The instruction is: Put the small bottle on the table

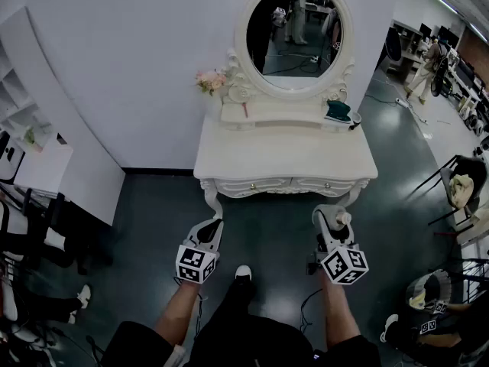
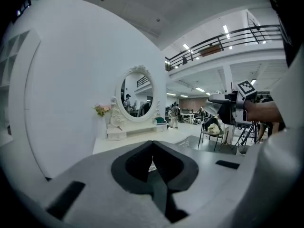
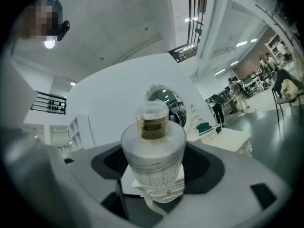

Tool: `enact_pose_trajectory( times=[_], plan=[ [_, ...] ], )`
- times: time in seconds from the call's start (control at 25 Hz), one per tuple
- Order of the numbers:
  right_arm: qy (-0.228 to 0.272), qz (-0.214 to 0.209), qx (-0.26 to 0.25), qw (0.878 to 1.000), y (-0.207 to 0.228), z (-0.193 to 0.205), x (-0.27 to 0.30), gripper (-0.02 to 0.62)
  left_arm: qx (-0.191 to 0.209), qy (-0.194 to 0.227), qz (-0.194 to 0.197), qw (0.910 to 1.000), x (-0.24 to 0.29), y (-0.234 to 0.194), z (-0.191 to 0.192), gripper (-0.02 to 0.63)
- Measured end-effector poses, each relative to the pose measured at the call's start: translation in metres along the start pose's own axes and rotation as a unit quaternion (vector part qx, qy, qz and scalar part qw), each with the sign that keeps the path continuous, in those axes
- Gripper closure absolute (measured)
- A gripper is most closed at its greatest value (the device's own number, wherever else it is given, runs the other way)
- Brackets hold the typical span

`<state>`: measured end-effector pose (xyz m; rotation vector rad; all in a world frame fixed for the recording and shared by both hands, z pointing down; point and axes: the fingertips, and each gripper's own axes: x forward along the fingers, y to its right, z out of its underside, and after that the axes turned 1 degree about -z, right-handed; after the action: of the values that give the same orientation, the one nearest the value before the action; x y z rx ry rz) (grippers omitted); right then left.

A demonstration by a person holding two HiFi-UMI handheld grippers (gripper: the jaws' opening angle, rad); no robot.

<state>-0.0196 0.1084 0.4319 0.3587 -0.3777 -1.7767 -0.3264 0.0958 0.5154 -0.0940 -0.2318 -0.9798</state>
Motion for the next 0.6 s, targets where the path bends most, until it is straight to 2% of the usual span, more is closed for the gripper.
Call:
enact_pose_trajectory(
  times=[0.16, 0.32, 0.6],
  plan=[
    [-0.007, -0.022, 0.014, 1.000, -0.021, 0.004, -0.091, 0.267, -0.005, -0.001, -0.004, 1.0000, -0.071, 0.061, 0.016, 0.604],
    [-0.010, -0.019, 0.024, 0.999, -0.036, 0.010, -0.157, 0.267, 0.001, 0.005, 0.008, 1.0000, -0.119, 0.105, 0.017, 0.604],
    [-0.007, -0.015, 0.029, 0.999, -0.063, 0.015, -0.223, 0.267, 0.018, 0.018, 0.028, 0.9993, -0.156, 0.134, 0.006, 0.604]
  ],
)
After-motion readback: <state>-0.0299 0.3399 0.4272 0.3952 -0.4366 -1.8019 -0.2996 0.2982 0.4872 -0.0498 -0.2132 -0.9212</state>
